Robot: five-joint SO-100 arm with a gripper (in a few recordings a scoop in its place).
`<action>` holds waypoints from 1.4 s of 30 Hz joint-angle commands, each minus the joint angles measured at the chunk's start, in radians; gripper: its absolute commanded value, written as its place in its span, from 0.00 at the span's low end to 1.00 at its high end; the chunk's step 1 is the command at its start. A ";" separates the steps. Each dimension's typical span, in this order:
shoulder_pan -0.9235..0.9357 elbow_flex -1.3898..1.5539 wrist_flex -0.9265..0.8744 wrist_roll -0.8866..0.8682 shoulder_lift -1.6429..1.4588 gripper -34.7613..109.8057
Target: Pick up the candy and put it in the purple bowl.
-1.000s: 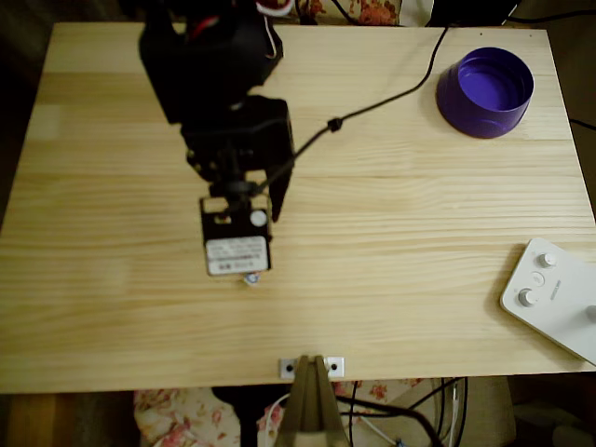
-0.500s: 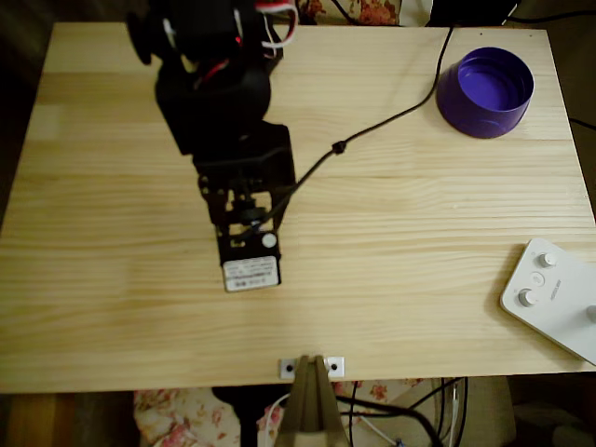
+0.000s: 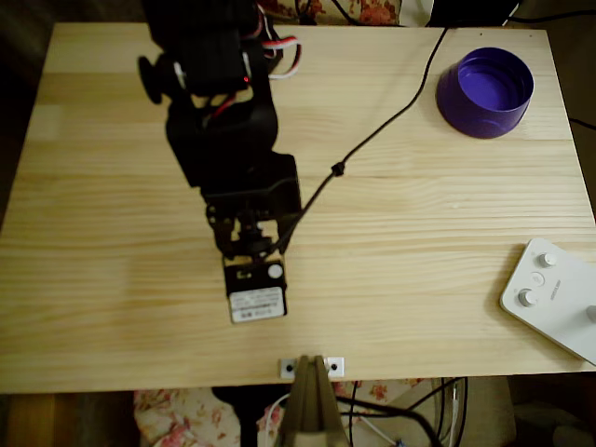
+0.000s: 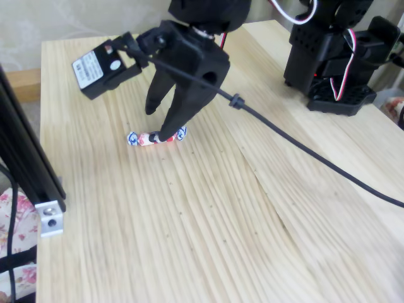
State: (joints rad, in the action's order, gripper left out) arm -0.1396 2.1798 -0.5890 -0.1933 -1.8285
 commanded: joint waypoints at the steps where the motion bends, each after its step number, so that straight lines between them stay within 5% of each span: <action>1: 0.006 -0.087 0.037 -0.012 -0.014 0.42; 20: 0.103 0.025 0.183 0.054 0.086 0.42; 31: 0.084 0.066 0.107 0.067 0.035 0.42; 42: 0.055 0.072 0.086 0.124 0.055 0.24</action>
State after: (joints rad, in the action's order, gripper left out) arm -0.0629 2.2534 -0.4985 -0.0844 -1.7395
